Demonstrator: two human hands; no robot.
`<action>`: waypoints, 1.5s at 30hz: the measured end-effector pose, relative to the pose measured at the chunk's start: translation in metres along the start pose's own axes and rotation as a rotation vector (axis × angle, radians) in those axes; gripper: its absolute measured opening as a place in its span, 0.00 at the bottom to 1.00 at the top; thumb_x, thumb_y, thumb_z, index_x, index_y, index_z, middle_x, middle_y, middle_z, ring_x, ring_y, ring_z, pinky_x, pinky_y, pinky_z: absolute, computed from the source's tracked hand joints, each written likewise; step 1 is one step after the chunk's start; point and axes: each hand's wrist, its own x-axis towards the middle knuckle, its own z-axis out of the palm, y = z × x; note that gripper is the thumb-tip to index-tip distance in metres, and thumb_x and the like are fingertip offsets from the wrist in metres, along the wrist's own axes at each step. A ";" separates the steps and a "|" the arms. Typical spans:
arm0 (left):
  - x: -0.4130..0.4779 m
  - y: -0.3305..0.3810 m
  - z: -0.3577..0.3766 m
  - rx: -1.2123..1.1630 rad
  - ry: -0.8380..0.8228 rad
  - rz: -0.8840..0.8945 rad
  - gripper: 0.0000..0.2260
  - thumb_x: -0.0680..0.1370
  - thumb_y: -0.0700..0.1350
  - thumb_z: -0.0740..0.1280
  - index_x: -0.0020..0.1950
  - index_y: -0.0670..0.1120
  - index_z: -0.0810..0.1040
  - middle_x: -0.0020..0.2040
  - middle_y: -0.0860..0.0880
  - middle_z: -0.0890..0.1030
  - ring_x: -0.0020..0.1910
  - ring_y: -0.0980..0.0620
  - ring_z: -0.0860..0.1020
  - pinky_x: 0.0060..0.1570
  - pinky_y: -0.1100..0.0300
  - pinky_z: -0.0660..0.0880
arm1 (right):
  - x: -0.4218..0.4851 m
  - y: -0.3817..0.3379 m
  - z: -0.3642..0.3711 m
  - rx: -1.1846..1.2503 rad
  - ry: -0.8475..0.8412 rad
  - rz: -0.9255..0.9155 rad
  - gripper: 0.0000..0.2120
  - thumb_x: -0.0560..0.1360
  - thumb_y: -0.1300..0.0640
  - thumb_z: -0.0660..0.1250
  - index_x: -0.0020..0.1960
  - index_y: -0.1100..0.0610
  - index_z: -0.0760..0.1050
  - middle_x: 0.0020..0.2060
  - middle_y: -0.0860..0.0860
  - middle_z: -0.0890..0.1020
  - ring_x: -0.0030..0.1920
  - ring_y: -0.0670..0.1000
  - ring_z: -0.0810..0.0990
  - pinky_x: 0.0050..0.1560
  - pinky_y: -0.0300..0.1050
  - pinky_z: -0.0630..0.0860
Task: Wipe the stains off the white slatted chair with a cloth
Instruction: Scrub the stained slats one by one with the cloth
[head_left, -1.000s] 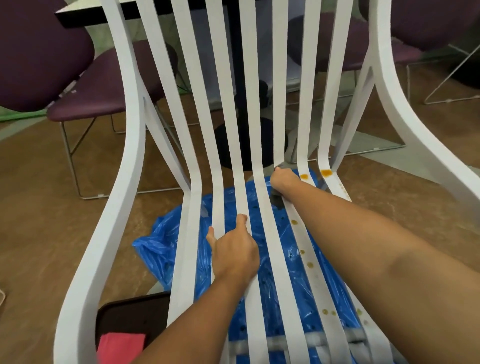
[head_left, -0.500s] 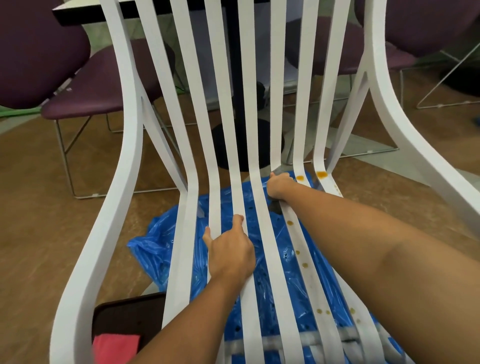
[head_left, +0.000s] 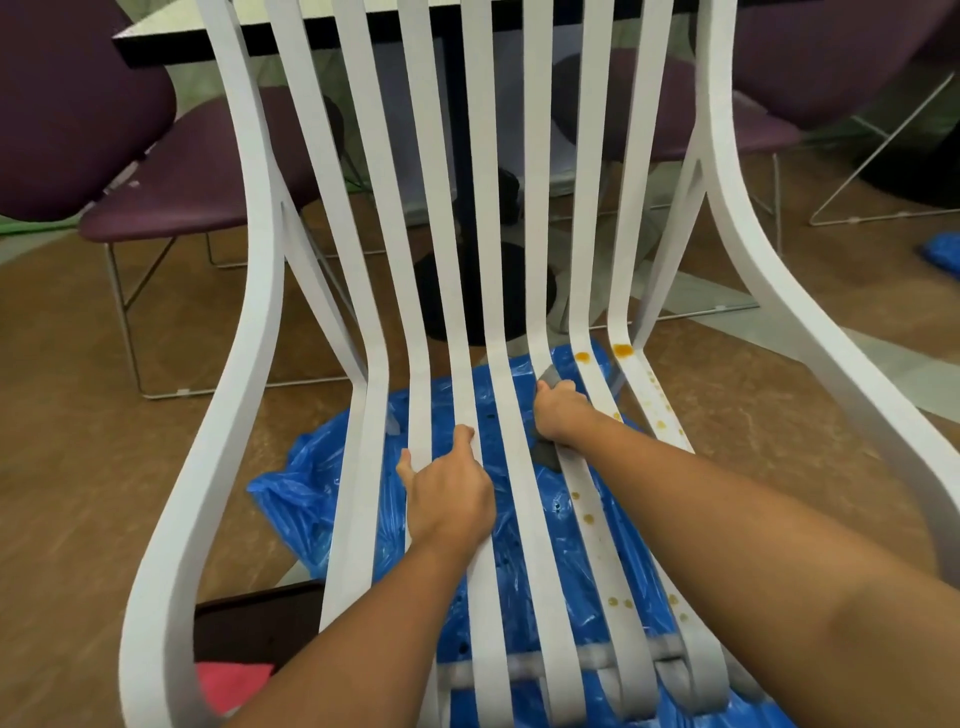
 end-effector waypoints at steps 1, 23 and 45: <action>0.000 0.001 0.000 0.003 0.001 -0.001 0.27 0.76 0.38 0.61 0.73 0.53 0.62 0.30 0.54 0.78 0.36 0.53 0.79 0.78 0.41 0.47 | -0.001 0.000 0.000 0.035 -0.012 0.024 0.25 0.85 0.45 0.46 0.72 0.62 0.59 0.69 0.63 0.68 0.67 0.62 0.70 0.62 0.54 0.67; 0.004 0.002 0.001 -0.008 0.002 0.006 0.25 0.78 0.38 0.60 0.73 0.53 0.61 0.31 0.53 0.78 0.36 0.53 0.78 0.78 0.41 0.46 | 0.068 -0.023 -0.023 0.391 0.083 0.129 0.22 0.84 0.56 0.50 0.78 0.52 0.59 0.70 0.56 0.69 0.68 0.61 0.71 0.53 0.53 0.69; 0.009 -0.005 0.004 -0.102 0.034 0.057 0.13 0.86 0.54 0.46 0.64 0.54 0.66 0.29 0.52 0.77 0.36 0.56 0.75 0.76 0.38 0.50 | 0.000 -0.005 -0.022 -0.175 -0.135 -0.070 0.29 0.82 0.58 0.58 0.80 0.54 0.52 0.71 0.62 0.64 0.67 0.62 0.71 0.62 0.54 0.73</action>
